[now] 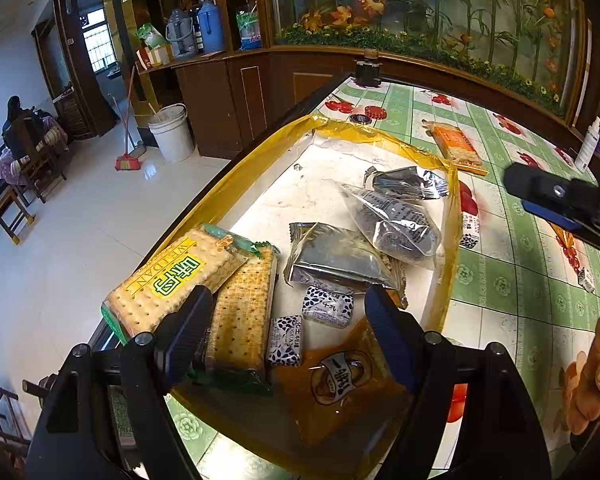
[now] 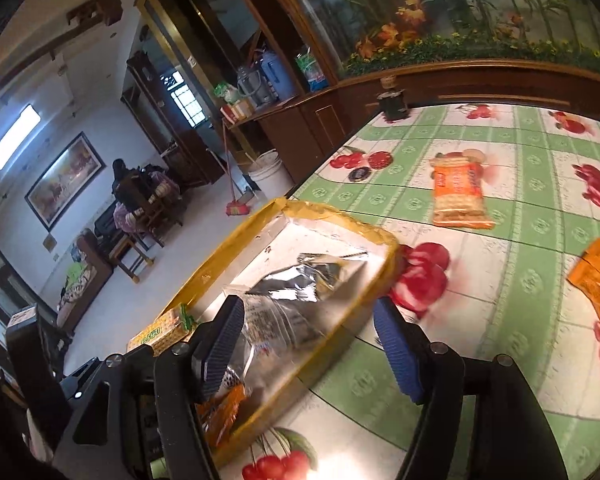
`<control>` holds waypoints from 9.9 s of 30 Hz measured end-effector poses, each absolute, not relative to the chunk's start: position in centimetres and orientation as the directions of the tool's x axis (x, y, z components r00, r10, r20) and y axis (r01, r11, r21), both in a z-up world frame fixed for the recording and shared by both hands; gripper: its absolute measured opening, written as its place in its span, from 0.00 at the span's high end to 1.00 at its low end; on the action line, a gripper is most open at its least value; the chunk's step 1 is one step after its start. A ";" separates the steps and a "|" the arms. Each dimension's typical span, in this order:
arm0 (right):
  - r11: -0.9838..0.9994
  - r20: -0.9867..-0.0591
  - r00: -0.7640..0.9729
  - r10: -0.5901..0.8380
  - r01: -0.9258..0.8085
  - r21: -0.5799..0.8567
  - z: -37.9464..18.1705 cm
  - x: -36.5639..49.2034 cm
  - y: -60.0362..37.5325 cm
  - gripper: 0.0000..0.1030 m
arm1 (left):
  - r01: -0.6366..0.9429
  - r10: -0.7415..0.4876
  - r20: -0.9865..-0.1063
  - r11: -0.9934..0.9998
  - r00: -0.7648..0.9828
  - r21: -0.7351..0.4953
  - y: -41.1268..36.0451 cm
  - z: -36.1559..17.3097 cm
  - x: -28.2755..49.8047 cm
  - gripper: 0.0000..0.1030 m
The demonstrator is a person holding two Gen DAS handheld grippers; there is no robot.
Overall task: Organize snacks
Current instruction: 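Move both open tools back toward the white packets on the table, then grasp a white milk packet with the left tool while the right tool grasps another, then carry both white milk packets over the tray with both tools, then open both tools to drop the milk packets into the tray and withdraw, then move both open tools toward the orange snack packs on the table, then grasp the orange soda cracker pack with the left tool while the right tool grasps an orange bag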
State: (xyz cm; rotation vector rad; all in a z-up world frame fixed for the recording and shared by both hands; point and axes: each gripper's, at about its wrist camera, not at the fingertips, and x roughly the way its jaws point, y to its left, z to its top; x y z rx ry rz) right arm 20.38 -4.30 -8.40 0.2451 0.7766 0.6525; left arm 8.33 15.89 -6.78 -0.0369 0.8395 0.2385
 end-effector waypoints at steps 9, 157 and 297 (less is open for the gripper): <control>0.807 -0.560 0.583 0.589 -0.385 0.448 -9.0 17.1 -11.1 0.31 | -0.197 0.189 -0.724 0.978 0.663 0.074 13.5 -5.8 7.9 0.23; 0.780 -0.601 0.527 0.602 -0.550 0.298 -7.2 9.3 -7.4 0.67 | -0.070 0.028 -0.689 0.997 0.724 -0.033 12.0 -4.8 4.4 0.84; 0.917 -0.707 0.585 0.397 -0.284 0.281 -14.1 28.2 -20.4 0.99 | 0.056 -0.096 -0.785 0.995 0.613 -0.078 -0.1 -8.0 18.7 0.49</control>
